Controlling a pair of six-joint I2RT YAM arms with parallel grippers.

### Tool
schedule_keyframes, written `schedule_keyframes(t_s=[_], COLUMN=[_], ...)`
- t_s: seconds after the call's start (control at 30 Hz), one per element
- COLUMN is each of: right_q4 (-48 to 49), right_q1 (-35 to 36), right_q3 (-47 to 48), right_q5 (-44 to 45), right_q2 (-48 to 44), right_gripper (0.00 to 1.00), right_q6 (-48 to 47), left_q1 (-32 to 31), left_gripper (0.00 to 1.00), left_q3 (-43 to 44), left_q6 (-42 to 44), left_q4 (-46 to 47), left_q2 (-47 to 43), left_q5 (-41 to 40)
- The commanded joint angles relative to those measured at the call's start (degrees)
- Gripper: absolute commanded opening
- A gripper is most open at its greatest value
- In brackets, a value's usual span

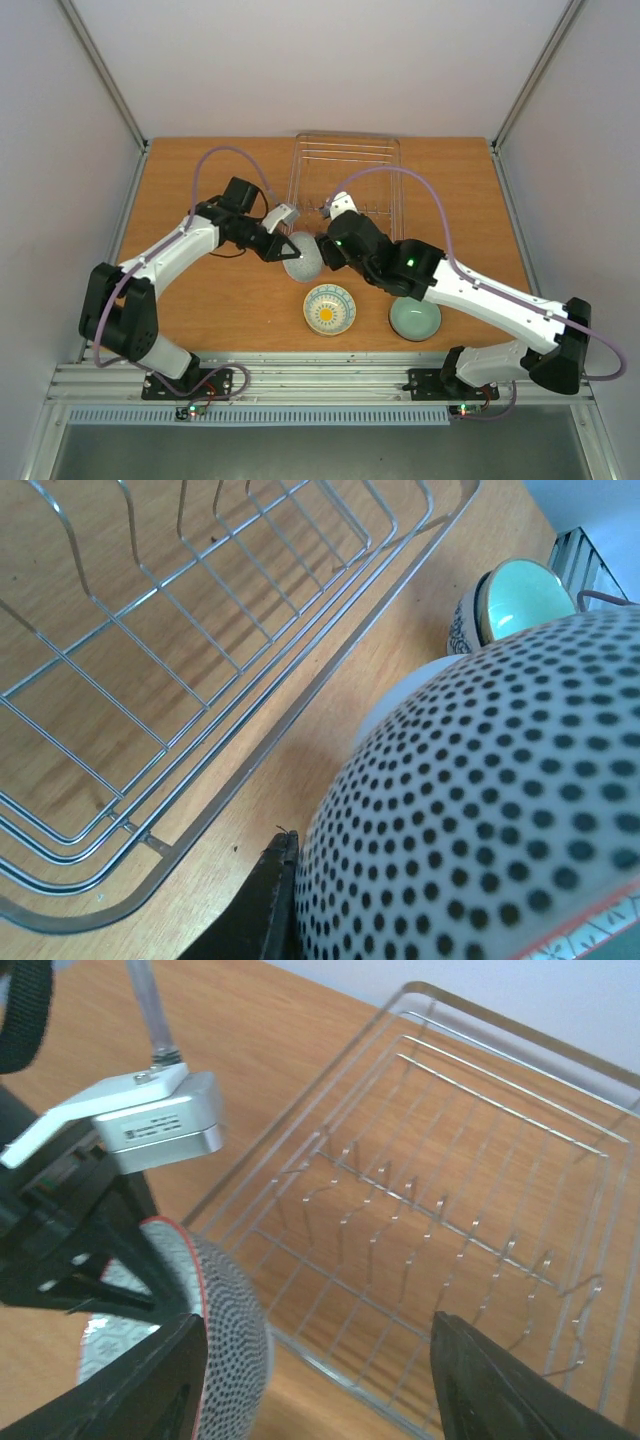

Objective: Load the bowls into the dish rack
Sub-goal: Place the bowl in the dish rack.

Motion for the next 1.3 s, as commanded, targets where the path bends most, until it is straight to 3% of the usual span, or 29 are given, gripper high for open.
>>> schedule_keyframes(t_s=[0.0, 0.3, 0.47, 0.67, 1.27], right_q4=[0.24, 4.90, 4.10, 9.94, 18.99], right_q1=[-0.07, -5.92, -6.65, -7.19, -7.19], right_q3=[-0.75, -4.53, -6.56, -11.67, -21.33], right_q5=[-9.16, -34.53, -33.15, -37.76, -41.87], right_q2=[-2.33, -6.50, -8.00, -9.30, -11.75], right_gripper=[0.66, 0.81, 0.85, 0.85, 0.84], right_q6=[2.02, 8.28, 9.78, 12.33, 21.15], left_q1=[-0.15, 0.08, 0.46, 0.92, 1.63], left_gripper=[0.01, 0.00, 0.00, 0.01, 0.00], left_q3=[-1.48, -2.52, -3.04, -3.15, -3.91], left_q6=[1.01, 4.83, 8.04, 11.16, 10.61], left_q4=[5.86, 3.93, 1.81, -0.75, 1.16], left_q2=[-4.33, -6.97, -9.13, -9.45, -9.94], left_q5=[2.87, 10.49, 16.66, 21.29, 19.69])
